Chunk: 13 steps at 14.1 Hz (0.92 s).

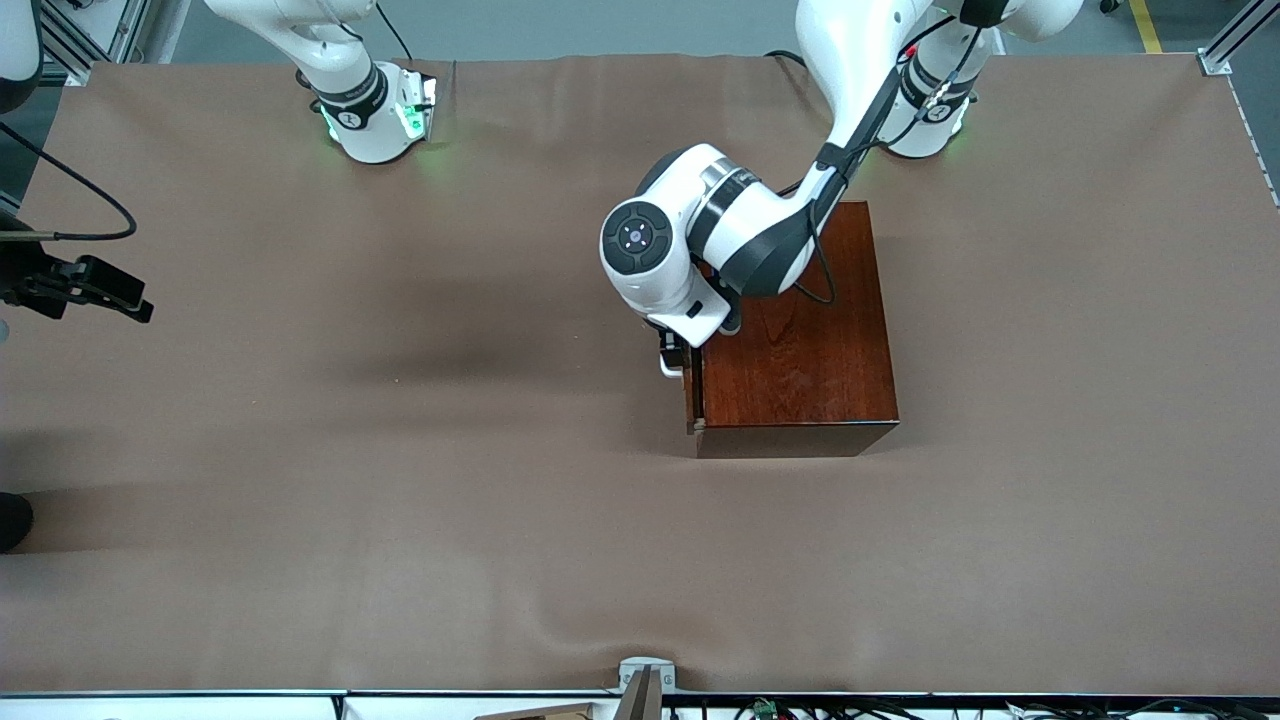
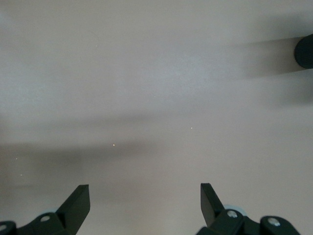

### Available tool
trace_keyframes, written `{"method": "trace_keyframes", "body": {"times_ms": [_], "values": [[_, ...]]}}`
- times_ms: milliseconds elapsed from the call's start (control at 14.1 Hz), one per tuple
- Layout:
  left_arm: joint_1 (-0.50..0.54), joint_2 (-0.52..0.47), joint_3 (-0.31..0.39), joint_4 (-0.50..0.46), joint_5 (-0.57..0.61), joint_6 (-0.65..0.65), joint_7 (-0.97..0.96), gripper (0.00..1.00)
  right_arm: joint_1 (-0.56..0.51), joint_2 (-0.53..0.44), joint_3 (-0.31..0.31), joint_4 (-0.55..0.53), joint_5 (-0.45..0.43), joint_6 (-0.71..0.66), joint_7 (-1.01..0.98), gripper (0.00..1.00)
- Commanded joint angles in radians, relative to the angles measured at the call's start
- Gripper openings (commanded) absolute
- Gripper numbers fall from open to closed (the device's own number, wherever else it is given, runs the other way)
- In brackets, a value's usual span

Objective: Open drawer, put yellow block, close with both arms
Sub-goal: 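Push the drawer shut into the box with the left gripper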

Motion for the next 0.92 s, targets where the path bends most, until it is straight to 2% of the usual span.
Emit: {"method": "trace_keyframes", "body": {"times_ms": [0,639,851], "values": [[-0.005,-0.002,0.032,-0.01,0.008,-0.058,-0.019,1.0,-0.018,-0.017,0.015,-0.009,0.0,0.003,0.002,1.0],[-0.013,-0.002,0.047,0.003,0.006,-0.067,-0.029,1.0,-0.018,-0.017,0.015,-0.009,0.0,0.004,0.002,1.0],[-0.019,-0.005,0.049,0.046,0.006,-0.063,-0.029,1.0,-0.018,-0.017,0.015,-0.009,0.0,0.004,0.002,1.0]]}}
